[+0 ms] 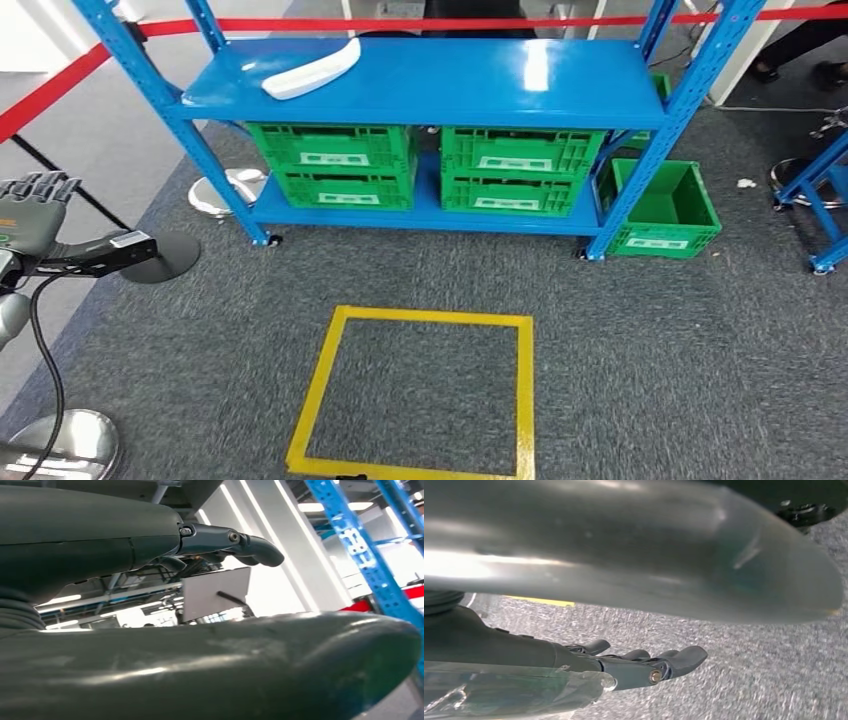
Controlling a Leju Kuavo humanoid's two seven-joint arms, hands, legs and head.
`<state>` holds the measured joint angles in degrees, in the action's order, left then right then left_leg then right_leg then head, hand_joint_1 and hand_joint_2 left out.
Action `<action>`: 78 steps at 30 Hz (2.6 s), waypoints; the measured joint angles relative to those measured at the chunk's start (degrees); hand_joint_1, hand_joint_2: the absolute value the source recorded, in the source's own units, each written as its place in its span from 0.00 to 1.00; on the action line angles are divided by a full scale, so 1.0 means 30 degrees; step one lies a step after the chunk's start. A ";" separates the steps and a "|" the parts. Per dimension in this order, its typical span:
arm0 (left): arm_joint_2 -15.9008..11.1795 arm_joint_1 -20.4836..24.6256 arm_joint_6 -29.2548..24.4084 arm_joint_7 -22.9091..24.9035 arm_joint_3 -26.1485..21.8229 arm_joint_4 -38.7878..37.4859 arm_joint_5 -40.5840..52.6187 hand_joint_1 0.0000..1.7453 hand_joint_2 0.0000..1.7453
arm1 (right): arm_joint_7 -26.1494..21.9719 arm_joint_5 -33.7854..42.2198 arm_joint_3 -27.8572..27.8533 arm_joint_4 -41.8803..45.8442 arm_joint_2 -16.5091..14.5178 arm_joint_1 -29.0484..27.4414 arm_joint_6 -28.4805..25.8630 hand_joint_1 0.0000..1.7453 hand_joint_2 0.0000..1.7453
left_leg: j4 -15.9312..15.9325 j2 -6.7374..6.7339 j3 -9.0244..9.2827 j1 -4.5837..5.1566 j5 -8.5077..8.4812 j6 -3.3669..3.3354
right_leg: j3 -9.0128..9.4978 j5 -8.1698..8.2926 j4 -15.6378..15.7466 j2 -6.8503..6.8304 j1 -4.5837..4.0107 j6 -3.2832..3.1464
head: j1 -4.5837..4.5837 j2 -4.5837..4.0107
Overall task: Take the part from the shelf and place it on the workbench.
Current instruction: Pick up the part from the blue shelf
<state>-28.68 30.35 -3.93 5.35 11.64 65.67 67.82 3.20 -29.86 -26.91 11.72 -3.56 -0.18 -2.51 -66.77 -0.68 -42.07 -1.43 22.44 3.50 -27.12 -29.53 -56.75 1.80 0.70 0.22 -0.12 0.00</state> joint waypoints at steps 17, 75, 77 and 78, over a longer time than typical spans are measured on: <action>0.0117 -0.0541 0.0149 -0.0233 0.0095 0.0016 -0.0146 0.00 0.00 | 0.0049 -0.0182 -0.0044 -0.0093 0.0005 -0.0359 0.0035 0.00 0.00 | 0.5542 0.0239 0.7458 0.0150 0.2670 -0.0993 | -0.5033 0.1172 -0.1511 -0.0446 -0.0334 0.0584 | -0.0191 -0.0007; 0.0009 -0.0862 0.0009 -0.0175 -0.0100 0.0645 -0.0015 0.00 0.00 | -0.0069 -0.0627 -0.0515 0.0000 -0.0016 0.0296 0.0035 0.00 0.00 | 0.3312 0.0335 0.2932 0.0077 0.0795 -0.0614 | -0.2646 0.2405 -0.0134 -0.0399 -0.0462 0.0129 | 0.0318 -0.0007; 0.0018 -0.0849 0.0002 -0.0175 -0.0100 0.0654 -0.0015 0.00 0.00 | -0.0069 -0.0627 -0.0515 0.0000 -0.0016 0.0292 0.0035 0.00 0.00 | 0.3310 0.0332 0.2937 0.0102 0.0809 -0.0637 | -0.2637 0.2394 -0.0107 -0.0397 -0.0419 0.0392 | 0.0324 -0.0007; 0.0020 -0.0839 0.0000 -0.0175 -0.0100 0.0663 -0.0015 0.00 0.00 | -0.0069 -0.0627 -0.0515 0.0000 -0.0016 0.0292 0.0035 0.00 0.00 | 0.3310 0.0331 0.2941 0.0110 0.0814 -0.0647 | -0.2640 0.2389 -0.0106 -0.0395 -0.0410 0.0440 | 0.0328 -0.0007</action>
<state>-28.62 27.83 -3.93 4.83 11.34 67.66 67.78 2.99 -31.74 -28.46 11.72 -3.61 0.69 -2.40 -56.84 0.31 -33.25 -1.10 24.88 1.56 -35.04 -22.36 -57.07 0.61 -0.53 1.54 0.86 -0.02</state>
